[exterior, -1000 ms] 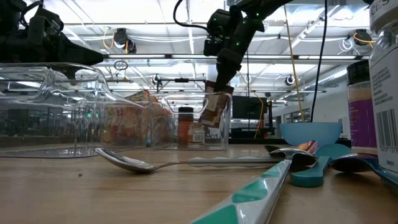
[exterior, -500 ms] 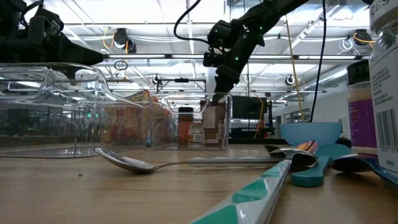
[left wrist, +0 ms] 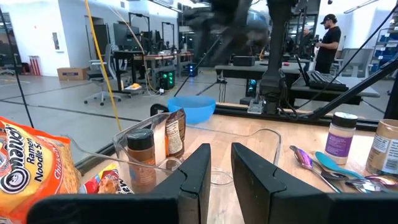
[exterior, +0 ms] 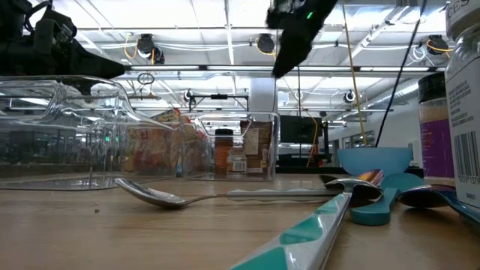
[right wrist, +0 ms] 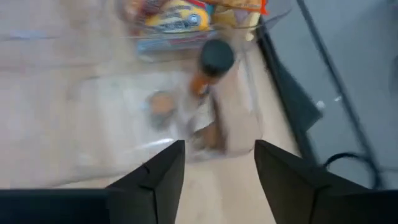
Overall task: Pick & Place Food Item
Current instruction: Put the purple spice bottle into the middle transparent bin
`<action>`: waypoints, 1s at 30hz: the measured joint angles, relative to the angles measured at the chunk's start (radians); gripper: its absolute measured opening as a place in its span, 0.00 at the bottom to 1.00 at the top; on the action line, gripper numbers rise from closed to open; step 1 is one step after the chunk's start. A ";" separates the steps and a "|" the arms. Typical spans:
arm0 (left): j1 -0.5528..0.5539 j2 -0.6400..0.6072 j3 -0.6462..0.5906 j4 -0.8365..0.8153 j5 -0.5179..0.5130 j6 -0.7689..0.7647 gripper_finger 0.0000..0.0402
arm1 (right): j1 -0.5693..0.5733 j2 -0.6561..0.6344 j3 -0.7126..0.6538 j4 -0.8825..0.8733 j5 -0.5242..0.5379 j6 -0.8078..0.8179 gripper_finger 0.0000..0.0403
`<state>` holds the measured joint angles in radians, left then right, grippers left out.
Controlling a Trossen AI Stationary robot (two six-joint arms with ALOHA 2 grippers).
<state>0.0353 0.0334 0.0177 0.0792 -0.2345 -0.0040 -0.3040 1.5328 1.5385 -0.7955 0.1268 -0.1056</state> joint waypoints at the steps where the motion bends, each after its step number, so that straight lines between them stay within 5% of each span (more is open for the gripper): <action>1: 0.000 0.000 0.000 0.000 0.000 0.000 0.17 | 0.025 -0.043 -0.013 -0.028 0.000 0.044 0.48; 5: 0.000 0.000 0.000 0.000 0.000 0.000 0.17 | 0.157 -0.243 -0.175 0.002 0.003 0.161 0.48; 13: 0.000 0.000 0.000 0.000 0.000 0.000 0.17 | 0.461 -0.615 -0.696 0.384 0.047 0.309 0.48; 19: 0.000 0.000 0.000 0.000 0.000 0.000 0.17 | 0.654 -0.857 -0.937 0.336 0.184 0.606 0.42; 30: 0.000 0.000 0.000 0.000 0.000 0.000 0.17 | 0.924 -0.918 -1.313 0.710 0.187 0.712 0.34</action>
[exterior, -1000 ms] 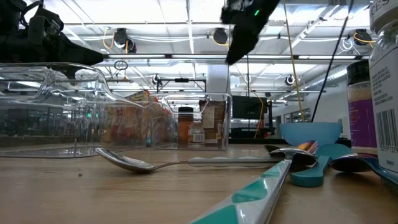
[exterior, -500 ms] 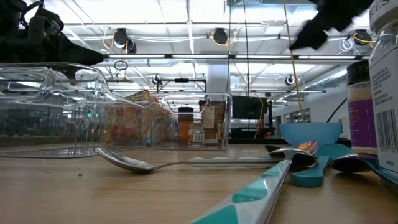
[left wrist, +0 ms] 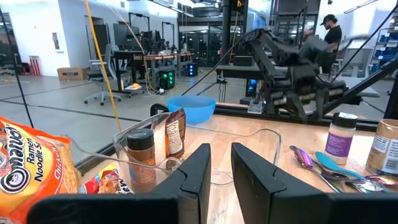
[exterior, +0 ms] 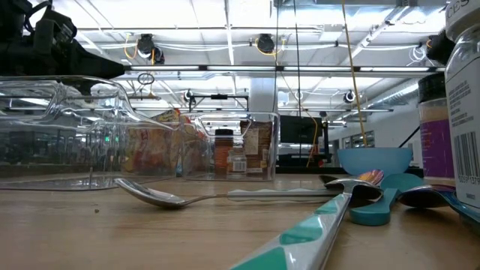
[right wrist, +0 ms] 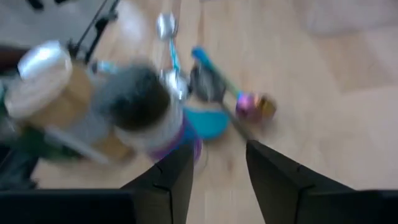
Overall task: Pick & Place Food Item
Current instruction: Put the purple spice bottle into the middle transparent bin
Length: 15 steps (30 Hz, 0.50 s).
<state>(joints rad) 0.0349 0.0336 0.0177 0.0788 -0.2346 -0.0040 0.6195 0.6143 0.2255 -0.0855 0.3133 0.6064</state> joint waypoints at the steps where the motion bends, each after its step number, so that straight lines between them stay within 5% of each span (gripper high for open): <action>1: 0.000 0.000 0.000 0.000 0.000 0.000 0.17 | 0.014 0.005 -0.026 0.026 -0.001 0.016 0.33; 7: 0.000 0.000 0.000 0.000 0.000 0.000 0.17 | 0.078 0.043 -0.145 0.175 -0.005 0.109 0.31; 15: 0.000 0.000 0.000 0.000 0.000 0.000 0.17 | 0.138 0.158 -0.169 0.318 0.039 -0.003 0.31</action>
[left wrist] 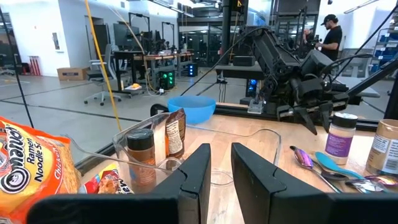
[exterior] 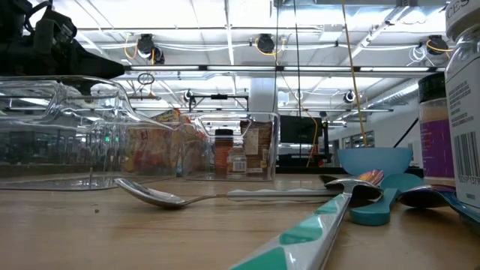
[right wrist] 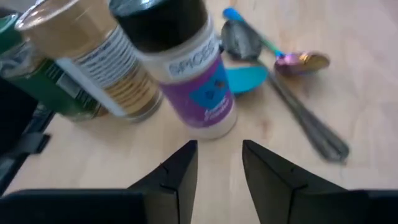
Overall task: Pick & Place Food Item
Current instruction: Put the purple spice bottle into the middle transparent bin
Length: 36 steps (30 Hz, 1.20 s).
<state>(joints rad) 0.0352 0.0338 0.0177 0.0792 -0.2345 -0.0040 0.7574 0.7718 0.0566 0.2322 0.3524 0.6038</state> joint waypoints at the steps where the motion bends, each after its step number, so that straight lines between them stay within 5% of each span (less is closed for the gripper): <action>1: 0.000 0.000 0.000 0.000 0.000 0.000 0.17 | 0.000 0.018 0.000 0.028 0.016 -0.017 0.32; 14: 0.000 0.000 0.000 0.000 0.000 0.000 0.17 | -0.004 0.327 0.013 0.295 0.013 -0.025 0.80; 36: 0.000 0.000 0.000 0.000 0.000 0.000 0.17 | -0.019 0.761 0.226 0.414 0.085 -0.144 0.79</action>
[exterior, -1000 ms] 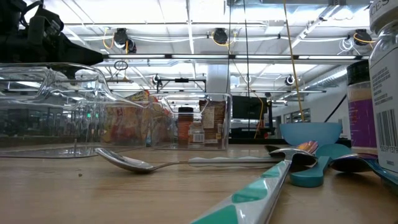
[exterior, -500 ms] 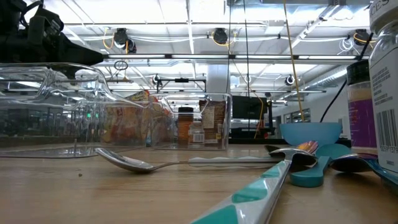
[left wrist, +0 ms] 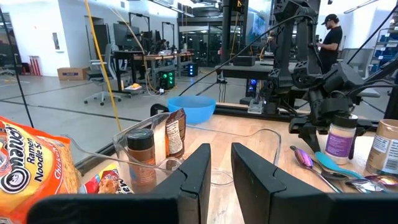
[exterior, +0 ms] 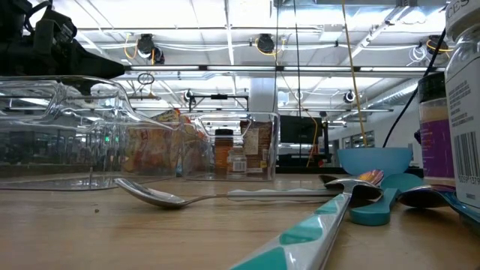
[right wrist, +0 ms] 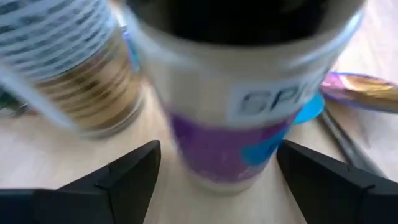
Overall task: Pick & Place Food Item
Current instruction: Put the purple spice bottle into the middle transparent bin
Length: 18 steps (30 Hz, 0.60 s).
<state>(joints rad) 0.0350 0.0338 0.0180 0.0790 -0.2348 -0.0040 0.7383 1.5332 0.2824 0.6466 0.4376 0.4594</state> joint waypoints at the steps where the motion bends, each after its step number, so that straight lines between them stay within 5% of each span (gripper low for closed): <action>1: 0.000 0.000 0.000 0.000 0.000 0.000 0.17 | -0.004 0.004 0.001 0.000 0.007 -0.002 0.78; 6: 0.000 0.000 0.000 0.000 0.000 0.000 0.17 | -0.006 -0.001 -0.001 0.008 0.037 -0.014 0.67; 13: 0.000 0.000 0.000 0.000 0.000 0.000 0.17 | -0.006 -0.053 -0.001 0.049 0.042 -0.028 0.37; 18: 0.000 0.000 0.000 0.000 0.000 0.000 0.17 | -0.006 -0.173 -0.001 0.050 0.111 -0.080 0.37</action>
<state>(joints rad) 0.0352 0.0338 0.0181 0.0788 -0.2344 -0.0040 0.7319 1.3606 0.2817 0.6970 0.5483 0.3791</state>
